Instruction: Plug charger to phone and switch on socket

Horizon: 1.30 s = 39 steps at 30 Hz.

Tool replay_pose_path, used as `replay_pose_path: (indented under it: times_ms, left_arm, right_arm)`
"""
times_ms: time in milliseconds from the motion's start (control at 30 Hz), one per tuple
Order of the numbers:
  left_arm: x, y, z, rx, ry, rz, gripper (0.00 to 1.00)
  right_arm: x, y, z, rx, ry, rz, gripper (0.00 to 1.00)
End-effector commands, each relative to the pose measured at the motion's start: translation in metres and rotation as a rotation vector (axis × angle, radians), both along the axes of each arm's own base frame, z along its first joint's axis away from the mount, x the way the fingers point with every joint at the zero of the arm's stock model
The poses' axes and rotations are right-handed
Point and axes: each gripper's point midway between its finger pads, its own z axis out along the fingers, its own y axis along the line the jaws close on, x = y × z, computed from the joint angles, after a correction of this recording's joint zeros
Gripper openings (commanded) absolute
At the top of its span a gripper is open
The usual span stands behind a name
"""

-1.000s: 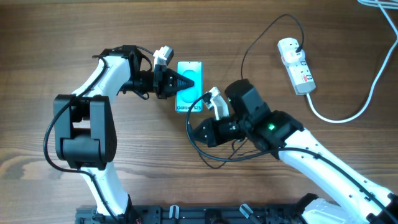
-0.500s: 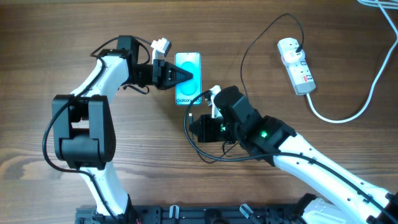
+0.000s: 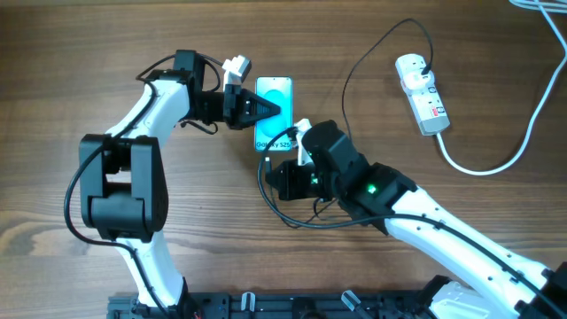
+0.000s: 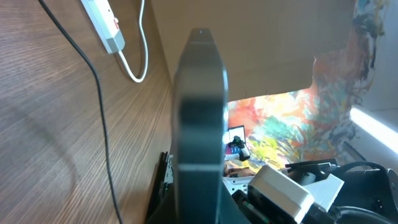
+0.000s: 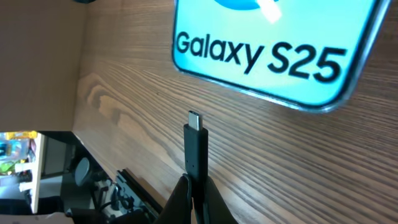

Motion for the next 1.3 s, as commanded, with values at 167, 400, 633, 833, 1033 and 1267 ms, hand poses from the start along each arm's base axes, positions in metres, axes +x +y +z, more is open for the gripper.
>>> replay_pose_path:
  times_ms: [167, 400, 633, 833, 1033, 1267]
  left_arm:
    - [-0.001, 0.005, 0.022, -0.039, -0.009, 0.01, 0.04]
    - [0.004, 0.011, 0.003, 0.073, -0.021, 0.034, 0.04]
    - [0.004, 0.015, 0.011, 0.032, 0.026, 0.042, 0.04]
    - [-0.003, 0.015, 0.006, 0.066, 0.102, 0.042, 0.04]
    - [-0.006, 0.016, 0.0, 0.103, 0.119, 0.041, 0.04]
    - [-0.006, 0.016, 0.001, 0.089, 0.034, 0.034, 0.04]
  right_arm:
    - [-0.01, 0.009, 0.002, 0.033, 0.009, 0.073, 0.04]
    - [-0.008, 0.01, 0.004, 0.044, 0.0, 0.071, 0.04]
    - [-0.01, 0.011, 0.005, 0.053, 0.01, 0.083, 0.04]
    - [-0.018, 0.015, 0.008, 0.08, 0.04, 0.115, 0.04]
    - [-0.021, 0.012, 0.004, 0.067, 0.072, 0.101, 0.04]
    - [-0.016, 0.005, -0.004, 0.023, 0.081, 0.051, 0.05]
